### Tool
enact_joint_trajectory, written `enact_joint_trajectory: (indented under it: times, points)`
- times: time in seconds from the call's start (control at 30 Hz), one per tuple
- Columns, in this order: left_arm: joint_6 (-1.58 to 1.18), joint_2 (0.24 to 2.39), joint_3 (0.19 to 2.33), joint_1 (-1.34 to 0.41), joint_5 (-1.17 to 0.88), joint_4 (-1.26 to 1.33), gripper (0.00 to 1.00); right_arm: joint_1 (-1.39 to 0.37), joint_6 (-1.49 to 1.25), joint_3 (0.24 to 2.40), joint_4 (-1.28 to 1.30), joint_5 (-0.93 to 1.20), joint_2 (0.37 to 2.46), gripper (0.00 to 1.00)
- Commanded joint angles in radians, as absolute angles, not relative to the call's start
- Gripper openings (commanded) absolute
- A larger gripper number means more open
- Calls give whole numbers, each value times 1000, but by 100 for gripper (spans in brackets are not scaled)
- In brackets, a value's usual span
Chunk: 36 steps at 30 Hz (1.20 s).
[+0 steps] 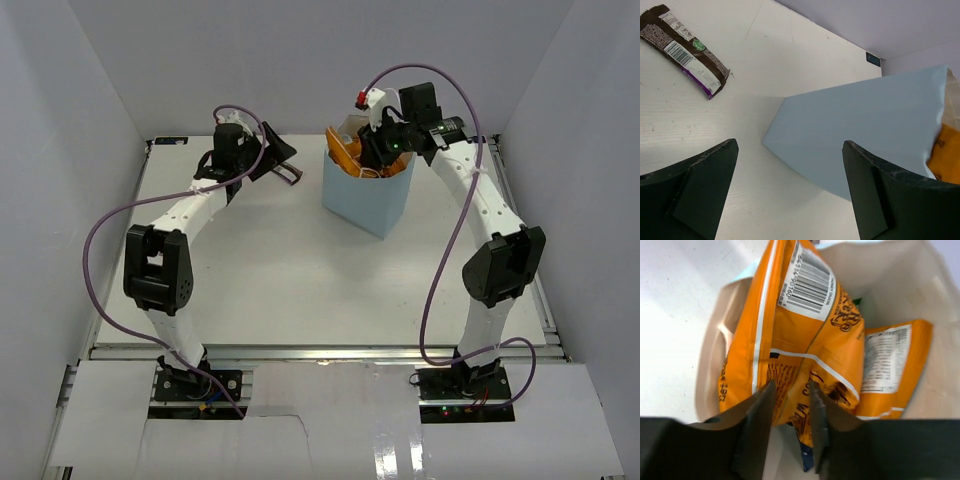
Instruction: Place the snacks into the paper bag
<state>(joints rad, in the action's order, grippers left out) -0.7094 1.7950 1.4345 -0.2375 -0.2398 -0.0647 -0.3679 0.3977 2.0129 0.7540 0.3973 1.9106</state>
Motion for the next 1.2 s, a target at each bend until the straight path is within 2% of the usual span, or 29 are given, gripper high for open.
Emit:
enact_joint_trajectory:
  times: [0.0,0.03,0.13,0.27,0.4,0.53,0.83,0.87,0.9,1.0,1.03,1.13,1.17]
  points:
    - [-767,1853,1497,-222,-235,-29,95,-361,379,2109,767,422,1792,42]
    - [-775,1891,1506,-219,-215,-31,95,-359,373,2114,758,425,1773,46]
    - [-798,1953,1564,-216,-170,-58,95,-342,357,2079,712,423,1685,49]
    - [-862,2070,1653,-216,-79,-146,95,-279,338,1880,632,475,1521,57]
    - [-934,2164,1719,-215,-23,-203,94,-203,322,1708,559,563,1374,59]
    - [-983,2247,1773,-215,-37,-203,93,-117,336,1405,493,640,1223,60]
    - [-1029,2388,1896,-216,-18,-187,80,-52,339,920,355,768,945,59]
    - [-1034,2401,1907,-216,-17,-187,77,-52,328,888,329,791,904,59]
    - [-1035,2410,1923,-216,-15,-190,69,-51,316,862,287,801,882,60]
    - [-1039,2430,1927,-216,-15,-190,57,-49,307,813,265,827,833,59]
    - [-1029,2434,1927,-215,-15,-189,44,-49,305,808,264,830,825,59]
    - [-1013,2431,1898,-215,-21,-170,24,-48,307,793,259,842,807,59]
    - [-991,2424,1878,-215,-29,-157,15,-48,311,790,259,847,802,59]
